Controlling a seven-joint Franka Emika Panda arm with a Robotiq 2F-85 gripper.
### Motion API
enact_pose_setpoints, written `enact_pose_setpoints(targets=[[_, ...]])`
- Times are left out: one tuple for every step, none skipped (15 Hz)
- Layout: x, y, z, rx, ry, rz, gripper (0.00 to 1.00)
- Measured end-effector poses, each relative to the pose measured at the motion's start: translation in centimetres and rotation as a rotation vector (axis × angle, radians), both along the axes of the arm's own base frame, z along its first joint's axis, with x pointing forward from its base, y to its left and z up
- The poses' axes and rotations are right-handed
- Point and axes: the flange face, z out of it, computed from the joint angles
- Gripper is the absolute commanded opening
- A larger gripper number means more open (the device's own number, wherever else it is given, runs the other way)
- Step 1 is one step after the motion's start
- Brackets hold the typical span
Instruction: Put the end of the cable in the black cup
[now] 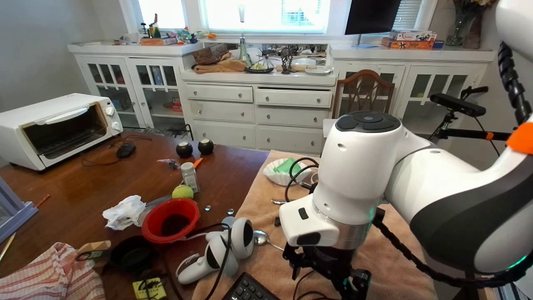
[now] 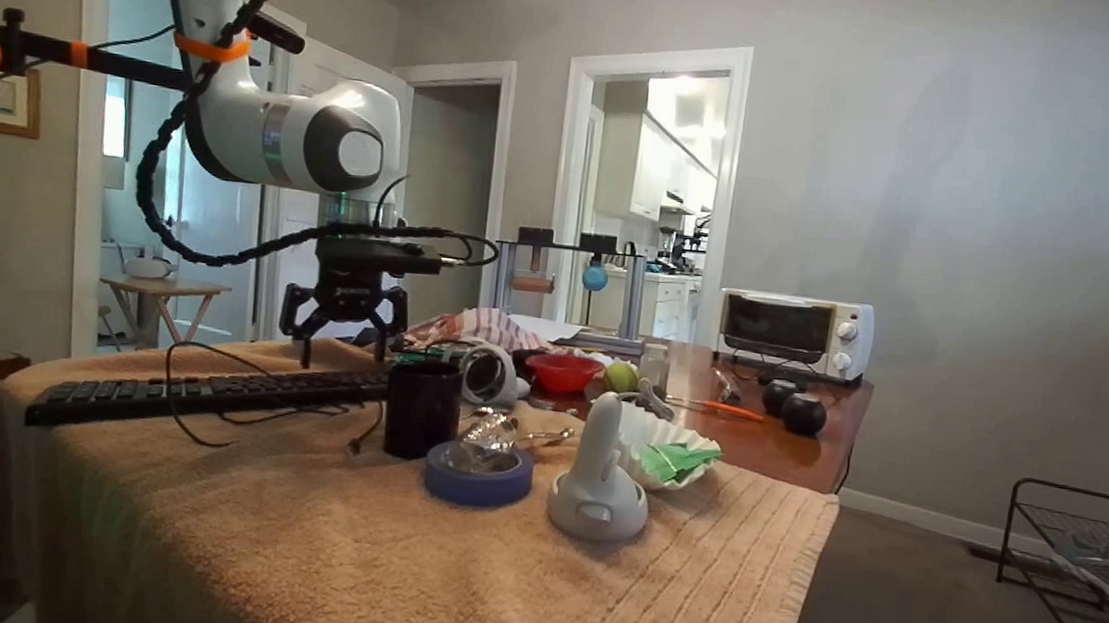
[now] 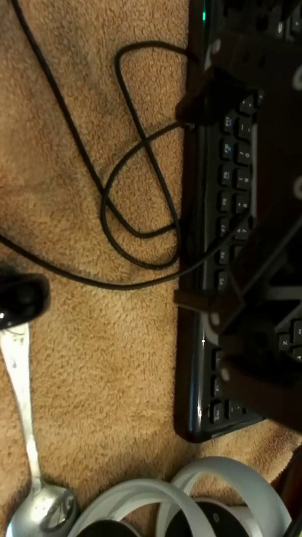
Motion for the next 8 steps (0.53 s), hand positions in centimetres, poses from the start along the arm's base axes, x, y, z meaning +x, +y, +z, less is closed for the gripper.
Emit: enact_pose_setpoints(targets=[[0.6, -0.1, -0.3, 0.002, 0.000, 0.004, 1.00], [1.2, -0.2, -0.5, 0.005, -0.001, 0.007, 1.00], [1.8, -0.2, -0.7, 0.007, -0.002, 0.012, 0.98], [2.4, -0.3, -0.9, 0.008, -0.005, 0.016, 0.95], [3.0, -0.3, -1.1, 0.010, -0.008, 0.021, 0.92], [3.6, -0.3, -1.2, 0.010, -0.011, 0.030, 0.87], [4.0, -0.2, -1.5, 0.009, -0.014, 0.040, 0.79], [4.3, -0.2, -1.7, 0.008, -0.015, 0.050, 0.80]])
